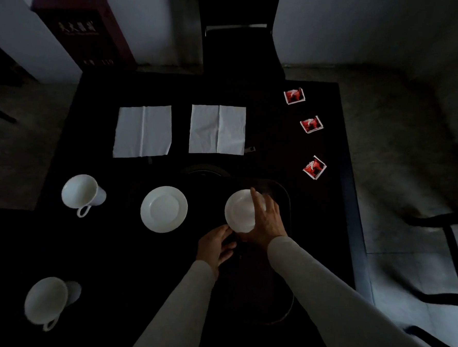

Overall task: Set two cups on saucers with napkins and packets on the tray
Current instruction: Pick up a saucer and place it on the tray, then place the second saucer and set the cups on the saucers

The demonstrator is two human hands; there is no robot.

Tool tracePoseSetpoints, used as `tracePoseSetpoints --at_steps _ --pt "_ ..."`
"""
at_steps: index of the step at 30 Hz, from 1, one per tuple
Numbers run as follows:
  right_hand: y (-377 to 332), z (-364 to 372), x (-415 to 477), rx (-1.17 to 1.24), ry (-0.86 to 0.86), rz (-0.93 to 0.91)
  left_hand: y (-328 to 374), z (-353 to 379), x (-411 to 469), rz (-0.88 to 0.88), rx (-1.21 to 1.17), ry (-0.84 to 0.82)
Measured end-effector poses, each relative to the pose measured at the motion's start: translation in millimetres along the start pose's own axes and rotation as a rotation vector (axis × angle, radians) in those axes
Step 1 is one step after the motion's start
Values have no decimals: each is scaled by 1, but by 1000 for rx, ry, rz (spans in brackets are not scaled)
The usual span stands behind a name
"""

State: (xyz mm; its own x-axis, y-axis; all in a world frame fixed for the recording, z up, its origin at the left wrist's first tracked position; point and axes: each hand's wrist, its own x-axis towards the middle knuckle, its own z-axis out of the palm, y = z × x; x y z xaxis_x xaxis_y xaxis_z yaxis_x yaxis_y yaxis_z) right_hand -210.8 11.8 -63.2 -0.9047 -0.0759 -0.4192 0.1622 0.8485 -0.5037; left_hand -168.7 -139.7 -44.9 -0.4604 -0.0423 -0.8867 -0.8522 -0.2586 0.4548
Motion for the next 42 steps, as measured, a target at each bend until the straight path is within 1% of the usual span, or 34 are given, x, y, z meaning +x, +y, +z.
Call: tracePoseSetpoints --at_steps 5,13,17,20,25,31,36,38,42 --pt "2 -1 -1 21 -5 5 1 0 -3 -3 -6 21" --pt "2 -3 -12 -94 -26 -15 -6 -13 -25 19 -23 54" --pt "5 -7 -29 -112 -21 -17 -15 -26 -47 68 -12 89" --pt "6 -11 -45 -112 -12 -48 -27 -38 -68 138 21 127" --pt "0 -10 -78 -3 26 -118 -54 -62 -101 241 86 209" --pt "-22 4 -126 151 -12 -177 -79 -92 -131 354 4 266" --pt "-46 27 -166 237 -40 -234 -83 -115 -144 440 -4 262" --pt "-68 40 -180 251 -44 -247 -78 -135 -149 478 -9 239" --pt "-91 54 -183 251 -84 -280 -66 -152 -155 535 -32 226"
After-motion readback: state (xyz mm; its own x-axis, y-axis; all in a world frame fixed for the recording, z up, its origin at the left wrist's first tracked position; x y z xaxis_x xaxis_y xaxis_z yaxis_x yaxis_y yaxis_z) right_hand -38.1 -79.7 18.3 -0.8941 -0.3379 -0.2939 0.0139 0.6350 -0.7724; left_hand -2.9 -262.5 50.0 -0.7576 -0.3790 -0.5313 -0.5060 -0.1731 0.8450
